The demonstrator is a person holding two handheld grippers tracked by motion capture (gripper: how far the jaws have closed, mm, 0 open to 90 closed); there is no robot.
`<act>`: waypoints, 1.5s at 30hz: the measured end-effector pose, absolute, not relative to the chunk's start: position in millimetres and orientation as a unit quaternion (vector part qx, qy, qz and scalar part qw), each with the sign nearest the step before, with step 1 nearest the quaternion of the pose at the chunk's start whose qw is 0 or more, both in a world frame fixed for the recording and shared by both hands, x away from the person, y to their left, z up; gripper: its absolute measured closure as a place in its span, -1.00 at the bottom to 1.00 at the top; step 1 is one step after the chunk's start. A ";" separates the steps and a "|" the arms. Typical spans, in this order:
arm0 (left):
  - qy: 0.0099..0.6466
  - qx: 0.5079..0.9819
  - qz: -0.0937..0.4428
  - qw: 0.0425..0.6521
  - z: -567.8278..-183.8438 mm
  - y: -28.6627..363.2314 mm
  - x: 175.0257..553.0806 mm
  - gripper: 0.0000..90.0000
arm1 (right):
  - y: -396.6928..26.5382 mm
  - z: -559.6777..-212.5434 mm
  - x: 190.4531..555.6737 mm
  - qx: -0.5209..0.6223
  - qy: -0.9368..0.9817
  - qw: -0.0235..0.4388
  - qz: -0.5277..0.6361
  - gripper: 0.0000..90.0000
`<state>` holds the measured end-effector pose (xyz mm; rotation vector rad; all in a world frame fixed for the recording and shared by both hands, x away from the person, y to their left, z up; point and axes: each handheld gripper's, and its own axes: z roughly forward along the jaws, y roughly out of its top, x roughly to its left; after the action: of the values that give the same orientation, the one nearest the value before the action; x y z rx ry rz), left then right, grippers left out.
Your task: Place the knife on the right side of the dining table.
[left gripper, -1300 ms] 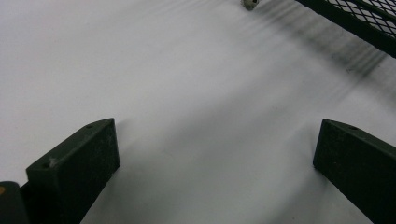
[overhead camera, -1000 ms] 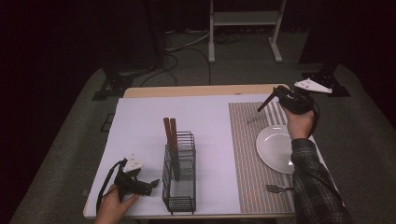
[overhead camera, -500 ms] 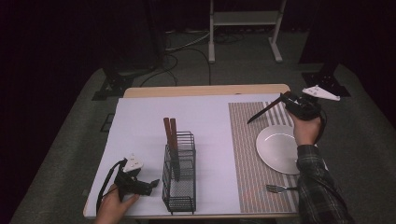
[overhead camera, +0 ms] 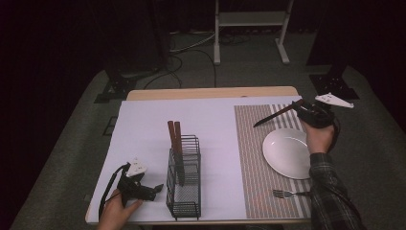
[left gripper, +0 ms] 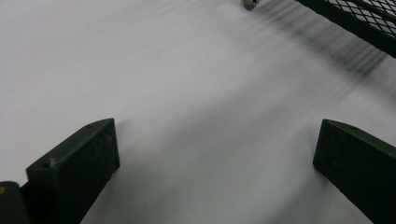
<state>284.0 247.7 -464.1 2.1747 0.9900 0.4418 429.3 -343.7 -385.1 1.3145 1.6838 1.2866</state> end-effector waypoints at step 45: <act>0.382 0.839 0.170 0.349 -464.2 247.7 284.0 -1.00 | -362.2 -427.0 446.6 0.573 0.645 0.284 0.419 -0.28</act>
<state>284.0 247.7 -464.2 2.1743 0.9901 0.4415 446.6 -362.2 -427.0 1.5323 1.7256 1.1223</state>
